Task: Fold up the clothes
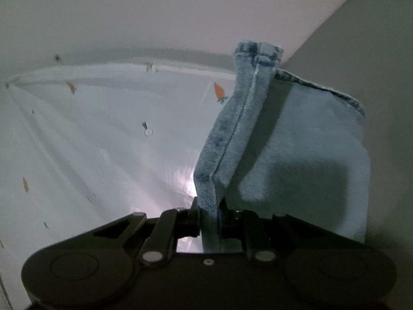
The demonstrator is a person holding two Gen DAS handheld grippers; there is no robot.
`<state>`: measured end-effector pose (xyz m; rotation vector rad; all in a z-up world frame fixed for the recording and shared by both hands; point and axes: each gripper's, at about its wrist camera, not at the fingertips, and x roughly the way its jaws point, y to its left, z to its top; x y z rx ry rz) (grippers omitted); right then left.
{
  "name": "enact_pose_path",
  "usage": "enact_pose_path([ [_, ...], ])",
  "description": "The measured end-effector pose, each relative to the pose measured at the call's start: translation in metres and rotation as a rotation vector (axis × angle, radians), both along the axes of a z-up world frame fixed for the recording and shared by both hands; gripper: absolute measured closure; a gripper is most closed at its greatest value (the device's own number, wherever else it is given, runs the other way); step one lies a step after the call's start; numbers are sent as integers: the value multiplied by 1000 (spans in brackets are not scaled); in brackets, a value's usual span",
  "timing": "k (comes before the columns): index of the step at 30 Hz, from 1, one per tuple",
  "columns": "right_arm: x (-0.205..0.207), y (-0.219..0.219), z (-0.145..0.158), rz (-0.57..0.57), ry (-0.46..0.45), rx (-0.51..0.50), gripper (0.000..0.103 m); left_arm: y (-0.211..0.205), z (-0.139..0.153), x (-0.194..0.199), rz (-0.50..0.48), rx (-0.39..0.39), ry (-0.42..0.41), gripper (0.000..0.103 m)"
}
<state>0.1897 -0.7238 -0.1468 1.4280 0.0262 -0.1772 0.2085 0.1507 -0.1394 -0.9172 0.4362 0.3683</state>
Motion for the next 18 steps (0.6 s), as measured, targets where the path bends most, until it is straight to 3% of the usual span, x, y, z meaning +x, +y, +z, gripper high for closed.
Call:
enact_pose_path([
  [5, 59, -2, 11, 33, 26, -55, 91, -2, 1, 54, 48, 4, 13, 86],
  [8, 110, 0, 9, 38, 65, -51, 91, -4, 0, 101, 44, 54, 31, 88],
  [10, 156, 1, 5, 39, 119, -73, 91, -9, -6, 140, 44, 104, 48, 103],
  [14, 256, 0, -19, 43, 290, -131, 90, -8, -29, 215, 61, 168, 82, 103],
  [17, 323, 2, -56, 91, 414, -123, 80, -12, -46, 255, 24, 196, 144, 103],
  [18, 338, 5, -66, 111, 442, -116, 70, -17, -49, 263, -3, 210, 156, 103],
])
